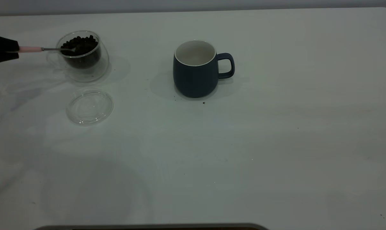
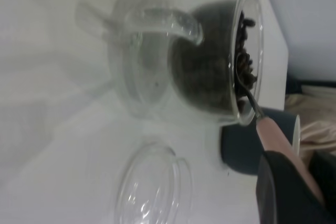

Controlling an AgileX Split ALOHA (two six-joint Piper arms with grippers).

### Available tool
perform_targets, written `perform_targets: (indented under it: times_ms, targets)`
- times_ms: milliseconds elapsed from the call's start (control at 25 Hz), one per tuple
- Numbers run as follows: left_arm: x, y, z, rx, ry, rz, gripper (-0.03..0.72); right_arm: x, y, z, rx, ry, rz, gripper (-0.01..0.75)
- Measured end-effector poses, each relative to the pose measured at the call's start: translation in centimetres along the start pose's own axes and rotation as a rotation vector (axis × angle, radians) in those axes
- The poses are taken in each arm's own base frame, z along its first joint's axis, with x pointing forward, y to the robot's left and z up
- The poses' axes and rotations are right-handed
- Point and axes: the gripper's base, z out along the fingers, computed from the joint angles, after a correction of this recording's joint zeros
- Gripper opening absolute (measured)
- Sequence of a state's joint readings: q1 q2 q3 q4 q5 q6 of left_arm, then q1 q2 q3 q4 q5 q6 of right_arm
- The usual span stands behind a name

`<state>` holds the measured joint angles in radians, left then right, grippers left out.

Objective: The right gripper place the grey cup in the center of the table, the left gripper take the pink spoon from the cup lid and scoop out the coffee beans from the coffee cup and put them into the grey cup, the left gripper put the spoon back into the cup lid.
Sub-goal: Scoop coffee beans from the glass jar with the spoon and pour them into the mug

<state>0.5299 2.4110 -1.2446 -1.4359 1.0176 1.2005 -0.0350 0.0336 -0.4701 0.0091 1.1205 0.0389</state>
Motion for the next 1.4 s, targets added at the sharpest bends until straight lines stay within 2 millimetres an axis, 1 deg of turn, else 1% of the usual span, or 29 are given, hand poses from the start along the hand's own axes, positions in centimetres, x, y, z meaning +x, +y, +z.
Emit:
perform_targets:
  times_ms: [520, 840, 1200, 1320, 1400]
  targets:
    - [0.0, -0.4, 0.0, 0.049, 0.002, -0.005, 0.127, 0.0, 0.0, 0.0, 0.000, 0.000, 0.000, 0.537]
    - [0.2, -1.0, -0.1, 0.110, 0.024, 0.020, 0.127, 0.0, 0.0, 0.0, 0.000, 0.000, 0.000, 0.537]
    - [0.2, -1.0, -0.1, 0.114, 0.026, 0.021, 0.127, 0.0, 0.0, 0.0, 0.000, 0.000, 0.000, 0.537]
    - [0.3, -1.2, 0.2, 0.116, 0.034, 0.025, 0.127, 0.0, 0.0, 0.0, 0.000, 0.000, 0.000, 0.537]
    - [0.5, -1.5, 0.8, 0.120, 0.047, 0.030, 0.127, 0.0, 0.0, 0.0, 0.000, 0.000, 0.000, 0.537]
